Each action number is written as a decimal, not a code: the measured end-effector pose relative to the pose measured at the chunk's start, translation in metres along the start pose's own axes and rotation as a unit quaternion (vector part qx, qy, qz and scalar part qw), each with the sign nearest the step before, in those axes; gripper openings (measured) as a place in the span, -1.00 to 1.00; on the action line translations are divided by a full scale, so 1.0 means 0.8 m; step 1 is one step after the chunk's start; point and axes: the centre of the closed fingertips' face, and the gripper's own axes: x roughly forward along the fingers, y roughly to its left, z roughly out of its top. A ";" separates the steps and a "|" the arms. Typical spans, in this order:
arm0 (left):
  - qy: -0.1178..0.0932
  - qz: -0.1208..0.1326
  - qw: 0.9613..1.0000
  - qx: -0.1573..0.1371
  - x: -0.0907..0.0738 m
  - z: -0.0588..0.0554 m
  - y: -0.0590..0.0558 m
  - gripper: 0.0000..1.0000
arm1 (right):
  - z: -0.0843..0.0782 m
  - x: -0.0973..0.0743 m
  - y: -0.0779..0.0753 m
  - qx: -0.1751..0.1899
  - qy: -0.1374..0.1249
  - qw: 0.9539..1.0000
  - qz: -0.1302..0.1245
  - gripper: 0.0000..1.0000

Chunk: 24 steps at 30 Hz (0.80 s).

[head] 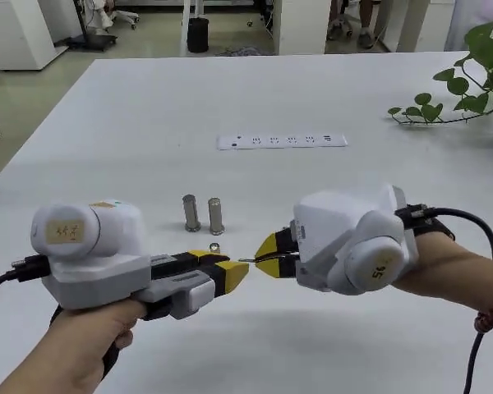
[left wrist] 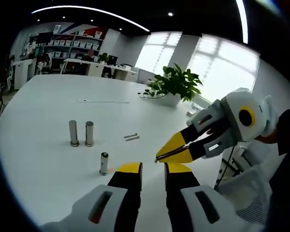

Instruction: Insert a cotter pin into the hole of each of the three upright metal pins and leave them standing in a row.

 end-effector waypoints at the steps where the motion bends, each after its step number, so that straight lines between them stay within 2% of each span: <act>1: 0.001 -0.001 1.000 -0.002 0.000 -0.001 0.000 -0.71 | 0.002 0.000 0.001 -0.001 -0.003 1.000 0.000 -1.00; 11: -0.003 -0.010 0.999 -0.037 -0.001 -0.005 -0.005 -0.87 | 0.010 0.003 0.009 -0.013 -0.008 1.000 0.011 -1.00; 18: -0.002 -0.015 0.999 -0.044 0.000 -0.006 -0.005 -1.00 | 0.015 0.005 0.009 -0.016 -0.012 1.000 0.010 -1.00; 24: -0.003 -0.016 0.999 -0.051 0.002 -0.007 -0.005 -1.00 | 0.015 0.007 0.010 -0.021 -0.012 1.000 0.012 -1.00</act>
